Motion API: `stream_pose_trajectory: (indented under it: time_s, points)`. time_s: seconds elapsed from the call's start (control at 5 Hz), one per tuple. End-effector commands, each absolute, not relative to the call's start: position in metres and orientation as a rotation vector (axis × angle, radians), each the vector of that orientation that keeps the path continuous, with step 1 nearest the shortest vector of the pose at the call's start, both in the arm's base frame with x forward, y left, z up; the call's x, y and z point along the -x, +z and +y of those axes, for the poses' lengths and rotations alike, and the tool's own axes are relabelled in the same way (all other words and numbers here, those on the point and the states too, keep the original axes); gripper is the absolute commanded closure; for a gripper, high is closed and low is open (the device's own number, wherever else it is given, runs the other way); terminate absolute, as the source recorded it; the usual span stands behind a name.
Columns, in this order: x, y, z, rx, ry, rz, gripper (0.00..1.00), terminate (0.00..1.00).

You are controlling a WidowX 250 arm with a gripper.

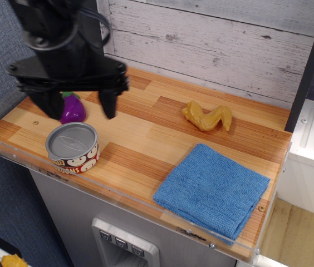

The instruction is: Move the yellow wings and keep it aside on the table.

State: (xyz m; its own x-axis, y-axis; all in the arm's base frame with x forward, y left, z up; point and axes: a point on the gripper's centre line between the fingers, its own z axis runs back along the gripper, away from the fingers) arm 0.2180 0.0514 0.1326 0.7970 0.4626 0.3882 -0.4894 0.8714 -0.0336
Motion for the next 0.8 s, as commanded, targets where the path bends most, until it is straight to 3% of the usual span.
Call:
stream_pose_trajectory:
  time_s: [0.0,0.2,0.6]
  points:
    - [-0.267,0.131,0.029,-0.003,0.738,-0.471,0.0,0.0]
    - [-0.307,0.117,0.017,0.047,0.812,-0.446,0.0,0.0]
    - [-0.358,0.089,0.008,0.129,0.919,-0.382,0.0,0.0]
